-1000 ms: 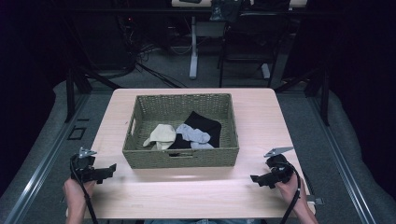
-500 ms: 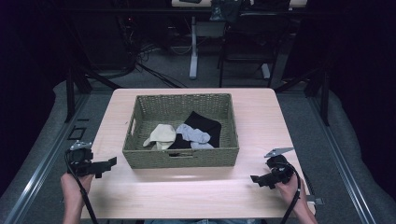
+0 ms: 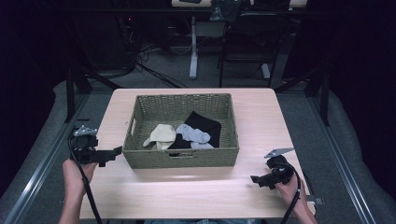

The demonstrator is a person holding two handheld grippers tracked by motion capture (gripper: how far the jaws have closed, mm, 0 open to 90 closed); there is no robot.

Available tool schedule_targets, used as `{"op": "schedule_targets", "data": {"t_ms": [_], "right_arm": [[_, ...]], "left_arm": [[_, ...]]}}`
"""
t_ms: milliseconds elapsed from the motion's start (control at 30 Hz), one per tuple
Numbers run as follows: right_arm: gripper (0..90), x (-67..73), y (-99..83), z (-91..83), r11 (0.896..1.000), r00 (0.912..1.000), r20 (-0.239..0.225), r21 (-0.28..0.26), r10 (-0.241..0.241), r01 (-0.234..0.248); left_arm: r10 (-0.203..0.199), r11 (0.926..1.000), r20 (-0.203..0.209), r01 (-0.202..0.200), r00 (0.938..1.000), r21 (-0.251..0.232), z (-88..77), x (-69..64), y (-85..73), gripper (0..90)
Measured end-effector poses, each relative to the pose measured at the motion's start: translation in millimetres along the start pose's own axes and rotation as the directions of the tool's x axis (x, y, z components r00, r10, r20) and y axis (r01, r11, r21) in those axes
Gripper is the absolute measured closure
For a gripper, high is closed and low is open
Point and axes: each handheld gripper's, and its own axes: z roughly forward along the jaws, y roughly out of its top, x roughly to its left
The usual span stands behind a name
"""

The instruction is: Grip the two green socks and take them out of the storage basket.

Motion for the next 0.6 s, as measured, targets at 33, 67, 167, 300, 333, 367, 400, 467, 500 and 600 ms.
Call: {"op": "schedule_targets", "data": {"t_ms": [33, 67, 167, 300, 333, 367, 400, 467, 500, 600], "right_arm": [[3.1, 0.0, 0.0, 0.0, 1.0, 1.0, 0.0, 0.0, 0.0, 0.0], [3.1, 0.3, 0.2, -0.1, 1.0, 1.0, -0.001, 0.002, -0.002, 0.002], [3.1, 0.7, 0.4, 0.3, 1.0, 1.0, 0.005, 0.005, -0.006, 0.006], [3.1, 1.6, 0.4, 1.5, 1.0, 1.0, 0.004, 0.004, -0.006, 0.006], [3.1, 1.6, 0.4, 1.5, 1.0, 1.0, 0.004, 0.004, -0.006, 0.006], [3.1, 1.6, 0.4, 1.6, 1.0, 1.0, 0.004, 0.003, -0.006, 0.006], [3.1, 1.5, 0.3, 1.6, 1.0, 1.0, 0.004, 0.003, -0.006, 0.006], [3.1, 1.9, 0.1, 1.5, 1.0, 1.0, -0.001, -0.003, 0.001, -0.001], [3.1, 1.9, 0.1, 1.5, 1.0, 1.0, -0.001, -0.003, 0.001, -0.001], [3.1, 1.7, 0.0, 1.3, 1.0, 1.0, 0.006, 0.003, -0.005, 0.005]], "left_arm": [[0.007, 1.0, 0.003, -0.007, 1.0, -0.004, -0.7, -1.5, 4.3, 0.2], [0.022, 0.9998, 0.009, -0.022, 0.9997, -0.003, -0.5, -5.1, 13.6, 0.2], [0.039, 0.9992, 0.009, -0.039, 0.9992, -0.001, 1.3, -9.9, 23.4, 0.5], [0.076, 0.997, 0.023, -0.076, 0.9968, 0.009, 8.4, -21.1, 44.2, 0.8], [0.094, 0.9953, 0.026, -0.094, 0.9953, 0.02, 11.1, -23.7, 49.4, 0.9], [0.098, 0.9946, 0.034, -0.099, 0.9946, 0.03, 13.2, -25.9, 53.3, 0.9], [0.102, 0.9941, 0.042, -0.104, 0.9939, 0.03, 17.8, -29.6, 58.7, 0.9], [0.118, 0.9913, 0.068, -0.122, 0.9906, 0.05, 28.3, -37.2, 70.9, 1.1], [0.118, 0.9913, 0.068, -0.122, 0.9906, 0.05, 28.3, -37.2, 70.9, 1.1], [0.126, 0.9889, 0.093, -0.132, 0.9877, 0.067, 39.5, -43.3, 81.5, 1.1]]}}
